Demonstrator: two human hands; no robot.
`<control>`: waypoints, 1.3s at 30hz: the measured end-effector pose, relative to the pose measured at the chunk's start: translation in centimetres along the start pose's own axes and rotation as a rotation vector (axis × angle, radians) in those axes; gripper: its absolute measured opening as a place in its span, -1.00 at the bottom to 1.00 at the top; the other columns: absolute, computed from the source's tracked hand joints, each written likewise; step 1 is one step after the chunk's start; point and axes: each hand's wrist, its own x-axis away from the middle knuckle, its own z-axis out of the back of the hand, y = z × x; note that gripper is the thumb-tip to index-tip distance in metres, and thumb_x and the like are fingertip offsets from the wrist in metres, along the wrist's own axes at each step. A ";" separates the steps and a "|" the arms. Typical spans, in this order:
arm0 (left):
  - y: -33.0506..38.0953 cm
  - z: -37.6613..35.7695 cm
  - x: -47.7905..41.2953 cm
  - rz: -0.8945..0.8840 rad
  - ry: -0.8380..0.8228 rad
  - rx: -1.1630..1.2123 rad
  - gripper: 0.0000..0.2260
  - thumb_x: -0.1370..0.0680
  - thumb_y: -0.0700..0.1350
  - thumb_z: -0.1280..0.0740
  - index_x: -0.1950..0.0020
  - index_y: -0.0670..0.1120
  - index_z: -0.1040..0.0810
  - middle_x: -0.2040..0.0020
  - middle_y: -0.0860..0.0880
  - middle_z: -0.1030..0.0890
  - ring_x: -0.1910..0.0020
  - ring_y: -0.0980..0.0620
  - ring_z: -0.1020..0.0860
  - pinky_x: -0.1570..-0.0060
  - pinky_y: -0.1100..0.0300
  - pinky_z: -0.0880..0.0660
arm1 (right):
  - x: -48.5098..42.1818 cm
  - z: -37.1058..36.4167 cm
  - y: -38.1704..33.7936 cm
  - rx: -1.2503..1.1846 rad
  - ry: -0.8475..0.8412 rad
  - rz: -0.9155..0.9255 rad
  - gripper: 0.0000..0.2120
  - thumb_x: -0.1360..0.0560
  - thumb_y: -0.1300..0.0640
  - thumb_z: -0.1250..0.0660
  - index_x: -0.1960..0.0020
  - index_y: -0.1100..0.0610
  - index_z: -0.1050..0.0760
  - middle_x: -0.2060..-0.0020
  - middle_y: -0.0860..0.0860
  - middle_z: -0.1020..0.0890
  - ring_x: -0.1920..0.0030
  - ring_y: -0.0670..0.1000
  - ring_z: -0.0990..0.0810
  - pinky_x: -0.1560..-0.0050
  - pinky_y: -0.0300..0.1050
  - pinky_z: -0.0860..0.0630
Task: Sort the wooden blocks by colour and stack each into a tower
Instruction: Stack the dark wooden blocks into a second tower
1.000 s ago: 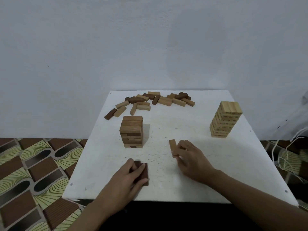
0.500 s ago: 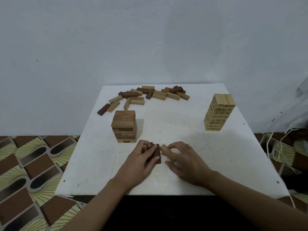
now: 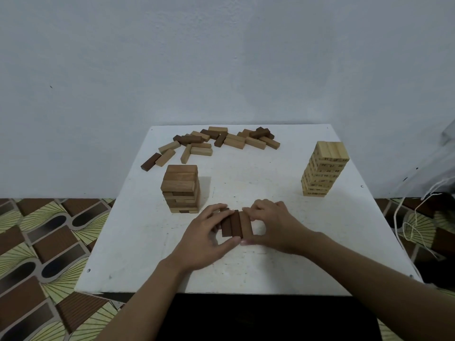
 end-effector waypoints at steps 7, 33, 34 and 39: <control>0.0 0.9 -0.9 0.016 -0.140 0.011 -0.47 -0.45 0.05 -0.58 -0.37 0.11 -0.50 -0.18 0.21 -0.52 -0.04 0.08 -0.50 0.04 0.34 -0.42 | -1.2 0.8 -0.1 -0.042 -0.012 0.013 -0.29 -0.26 -0.42 -0.46 -0.21 0.03 -0.49 -0.04 -0.11 -0.43 -0.02 -0.06 -0.40 -0.05 -0.11 -0.43; 2.4 1.8 -1.8 0.009 -0.182 -0.072 -0.42 -0.40 0.06 -0.59 -0.37 0.04 -0.52 -0.20 0.34 -0.47 -0.31 0.17 -0.31 -0.26 0.34 -0.31 | -1.1 1.1 -0.3 -0.262 0.020 0.057 -0.46 -0.26 -0.19 -0.60 -0.14 0.00 -0.55 0.03 -0.15 -0.44 0.02 -0.08 -0.46 0.08 -0.24 -0.49; 2.9 2.0 -2.0 -0.027 -0.167 -0.086 -0.41 -0.40 0.07 -0.59 -0.39 0.03 -0.51 -0.21 0.32 -0.47 -0.32 0.17 -0.31 -0.27 0.38 -0.28 | -0.7 1.4 -0.4 -0.267 0.063 0.073 -0.43 -0.26 -0.19 -0.60 -0.16 0.02 -0.55 0.01 -0.14 -0.46 0.01 -0.06 -0.47 0.08 -0.22 -0.50; 5.9 3.5 -3.3 -0.177 -0.137 -0.207 -0.38 -0.44 0.12 -0.55 -0.45 0.01 -0.47 -0.30 0.17 -0.49 -0.34 0.18 -0.31 -0.32 0.34 -0.19 | 0.2 4.4 -1.2 -0.281 0.204 0.105 -0.41 -0.26 -0.15 -0.64 -0.20 0.04 -0.56 -0.05 -0.11 -0.50 -0.04 -0.05 -0.48 0.06 -0.30 -0.47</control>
